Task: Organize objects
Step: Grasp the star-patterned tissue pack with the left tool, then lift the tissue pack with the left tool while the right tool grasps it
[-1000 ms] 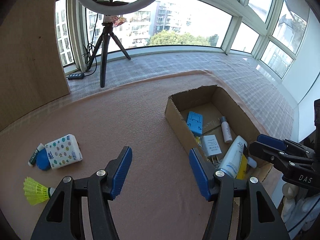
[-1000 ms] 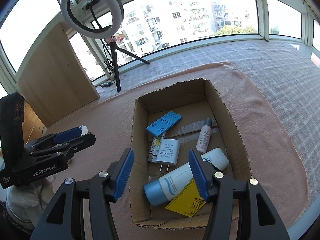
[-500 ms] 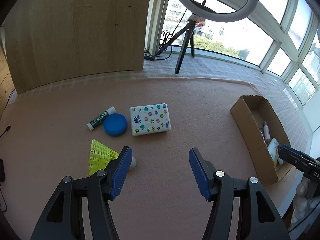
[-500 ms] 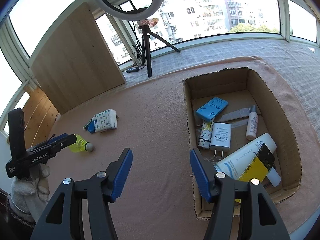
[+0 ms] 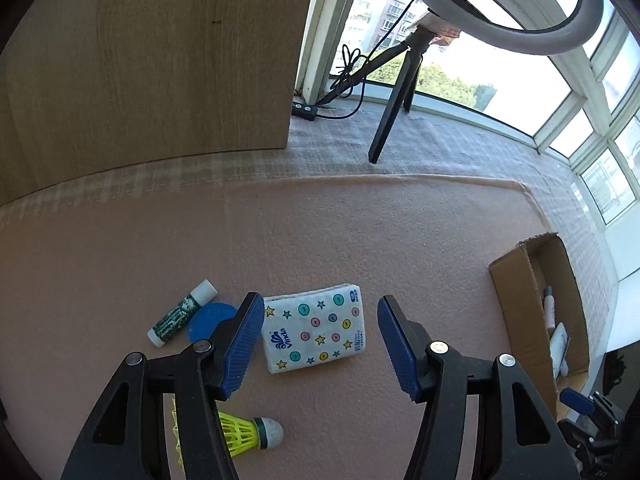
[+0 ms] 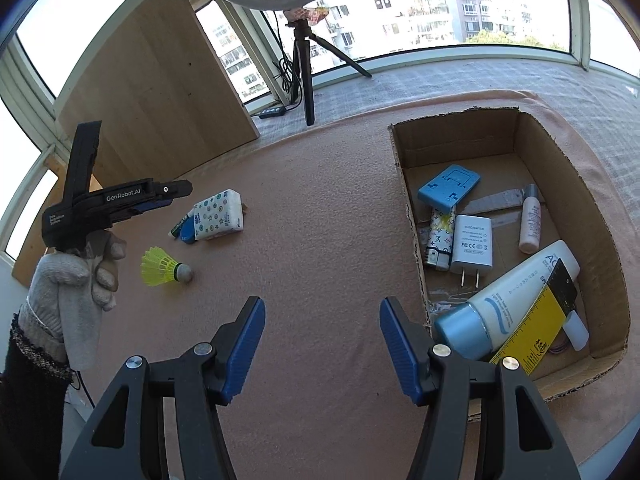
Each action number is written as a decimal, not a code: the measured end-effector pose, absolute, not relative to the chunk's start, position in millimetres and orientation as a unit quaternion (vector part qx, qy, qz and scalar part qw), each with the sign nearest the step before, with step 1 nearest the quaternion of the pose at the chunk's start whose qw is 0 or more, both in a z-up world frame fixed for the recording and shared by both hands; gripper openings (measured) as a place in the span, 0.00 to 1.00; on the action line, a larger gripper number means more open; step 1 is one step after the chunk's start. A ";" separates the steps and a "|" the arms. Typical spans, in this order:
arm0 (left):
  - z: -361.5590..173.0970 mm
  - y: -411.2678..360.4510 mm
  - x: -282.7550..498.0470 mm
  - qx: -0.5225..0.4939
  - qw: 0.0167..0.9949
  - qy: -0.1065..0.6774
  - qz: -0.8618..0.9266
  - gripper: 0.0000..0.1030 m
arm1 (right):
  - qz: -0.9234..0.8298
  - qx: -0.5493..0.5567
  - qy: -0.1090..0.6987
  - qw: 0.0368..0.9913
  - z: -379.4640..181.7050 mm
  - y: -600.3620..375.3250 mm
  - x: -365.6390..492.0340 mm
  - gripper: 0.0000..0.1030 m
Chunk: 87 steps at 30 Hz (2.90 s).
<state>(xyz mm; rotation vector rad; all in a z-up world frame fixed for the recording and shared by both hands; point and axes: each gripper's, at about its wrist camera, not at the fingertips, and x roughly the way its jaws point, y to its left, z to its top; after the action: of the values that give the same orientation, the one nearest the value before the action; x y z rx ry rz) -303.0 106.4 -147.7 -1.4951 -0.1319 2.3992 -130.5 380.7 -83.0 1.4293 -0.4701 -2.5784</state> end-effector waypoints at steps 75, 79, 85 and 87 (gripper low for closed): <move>-205.9 167.8 -104.6 -0.578 0.275 -0.054 0.766 0.56 | -0.757 0.586 -0.210 0.198 -156.8 299.4 -131.7 0.44; -204.5 169.5 -104.6 -0.577 0.275 -0.049 0.768 0.55 | -0.762 0.586 -0.193 0.198 -154.8 293.8 -132.0 0.44; -194.2 174.0 -100.9 -0.567 0.277 -0.031 0.775 0.50 | -0.775 0.579 -0.167 0.190 -148.4 290.1 -130.6 0.37; -187.9 177.1 -99.7 -0.562 0.278 -0.024 0.779 0.49 | -0.783 0.572 -0.154 0.187 -143.2 289.1 -128.9 0.36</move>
<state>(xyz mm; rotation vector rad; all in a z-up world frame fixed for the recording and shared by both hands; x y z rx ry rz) -99.7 177.1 -187.9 -1.5070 -0.0641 2.0905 -128.9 289.1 -143.2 1.6112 -0.4327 -2.2052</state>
